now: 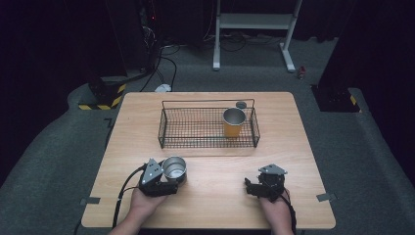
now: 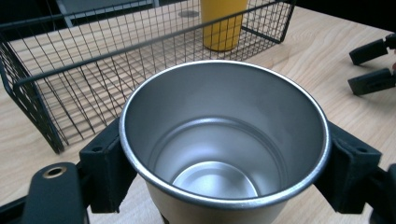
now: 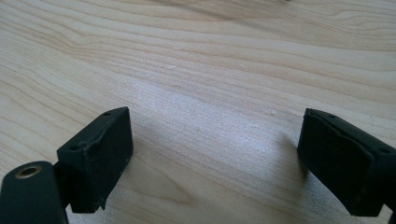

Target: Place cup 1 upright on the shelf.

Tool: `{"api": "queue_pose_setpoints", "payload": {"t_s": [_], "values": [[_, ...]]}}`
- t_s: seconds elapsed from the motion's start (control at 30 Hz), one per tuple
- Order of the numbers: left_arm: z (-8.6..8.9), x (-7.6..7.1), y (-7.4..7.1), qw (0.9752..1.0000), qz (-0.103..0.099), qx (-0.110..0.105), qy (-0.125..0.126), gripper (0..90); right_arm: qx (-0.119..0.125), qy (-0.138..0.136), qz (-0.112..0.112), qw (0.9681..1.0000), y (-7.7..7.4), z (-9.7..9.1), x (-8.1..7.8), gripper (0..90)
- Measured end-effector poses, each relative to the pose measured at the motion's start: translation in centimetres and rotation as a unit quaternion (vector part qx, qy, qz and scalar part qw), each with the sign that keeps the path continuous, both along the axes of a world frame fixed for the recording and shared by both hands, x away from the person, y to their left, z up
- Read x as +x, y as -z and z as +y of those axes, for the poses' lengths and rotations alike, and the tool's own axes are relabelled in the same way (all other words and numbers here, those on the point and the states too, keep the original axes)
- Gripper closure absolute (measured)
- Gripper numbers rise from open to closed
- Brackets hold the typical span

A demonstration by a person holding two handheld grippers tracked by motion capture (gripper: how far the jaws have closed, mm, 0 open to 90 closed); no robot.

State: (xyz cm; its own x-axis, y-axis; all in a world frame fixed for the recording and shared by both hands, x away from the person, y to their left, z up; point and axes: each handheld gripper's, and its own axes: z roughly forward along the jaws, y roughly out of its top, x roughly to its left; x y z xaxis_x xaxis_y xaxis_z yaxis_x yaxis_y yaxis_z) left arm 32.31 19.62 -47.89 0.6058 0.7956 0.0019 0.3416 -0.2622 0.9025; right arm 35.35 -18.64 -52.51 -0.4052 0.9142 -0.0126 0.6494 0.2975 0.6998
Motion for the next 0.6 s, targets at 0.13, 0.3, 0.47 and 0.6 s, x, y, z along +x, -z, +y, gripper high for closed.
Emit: {"api": "queue_pose_setpoints", "payload": {"t_s": [0.13, 0.3, 0.47, 0.6], "values": [[0.1, 0.4, -0.6, 0.9999, -0.006, -0.010, -0.002, 18.8, 0.000, 0.000, 0.000, 1.0000, 0.0, 0.0, 0.0, 10.3], [0.6, 0.9, -1.4, 0.9996, -0.010, -0.024, -0.007, 18.8, 0.002, 0.000, 0.001, 1.0000, 0.0, 0.1, 0.0, 10.1], [1.1, 1.4, -1.9, 0.9993, -0.021, -0.030, -0.012, 18.8, 0.001, -0.001, 0.002, 1.0000, 0.0, 0.1, 0.1, 9.8], [1.2, 1.8, -2.5, 0.9990, -0.029, -0.032, -0.014, 18.8, 0.001, -0.001, 0.001, 1.0000, 0.0, 0.1, 0.0, 9.9]]}}
